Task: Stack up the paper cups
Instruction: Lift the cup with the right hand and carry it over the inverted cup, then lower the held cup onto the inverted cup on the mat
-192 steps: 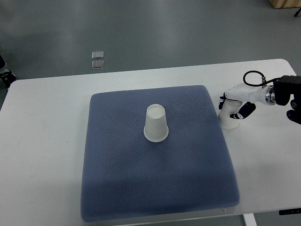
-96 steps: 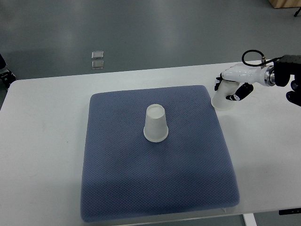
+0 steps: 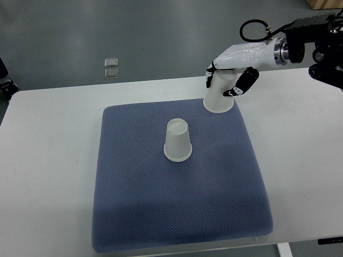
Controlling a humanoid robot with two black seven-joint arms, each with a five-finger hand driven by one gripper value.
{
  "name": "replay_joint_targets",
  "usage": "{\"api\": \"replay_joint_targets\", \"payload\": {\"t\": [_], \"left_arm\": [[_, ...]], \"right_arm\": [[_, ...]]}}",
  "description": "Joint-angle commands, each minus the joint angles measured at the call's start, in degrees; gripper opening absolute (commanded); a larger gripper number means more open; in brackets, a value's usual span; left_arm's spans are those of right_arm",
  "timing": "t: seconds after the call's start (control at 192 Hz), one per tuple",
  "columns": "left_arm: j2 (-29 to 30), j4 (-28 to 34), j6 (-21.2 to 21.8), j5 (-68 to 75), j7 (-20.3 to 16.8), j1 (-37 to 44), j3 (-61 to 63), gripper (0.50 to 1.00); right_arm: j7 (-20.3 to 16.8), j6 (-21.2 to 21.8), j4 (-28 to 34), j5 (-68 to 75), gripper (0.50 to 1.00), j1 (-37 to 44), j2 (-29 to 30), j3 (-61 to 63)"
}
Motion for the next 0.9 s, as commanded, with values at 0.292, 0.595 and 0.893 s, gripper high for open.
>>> {"api": "replay_joint_targets", "payload": {"t": [0.292,0.595,0.893], "left_arm": [[0.0,0.0,0.0,0.0,0.0,0.0,0.0,1.000],[0.0,0.0,0.0,0.0,0.0,0.0,0.0,1.000],[0.0,0.0,0.0,0.0,0.0,0.0,0.0,1.000]], "right_arm": [[-0.3,2.4,4.4,5.2,0.580,3.8,4.8,0.1],[-0.9,1.5,1.9,5.2,0.580,3.0,9.5,-0.1],[-0.9,1.2,0.9,4.5,0.580,1.5,9.6,-0.3]]}}
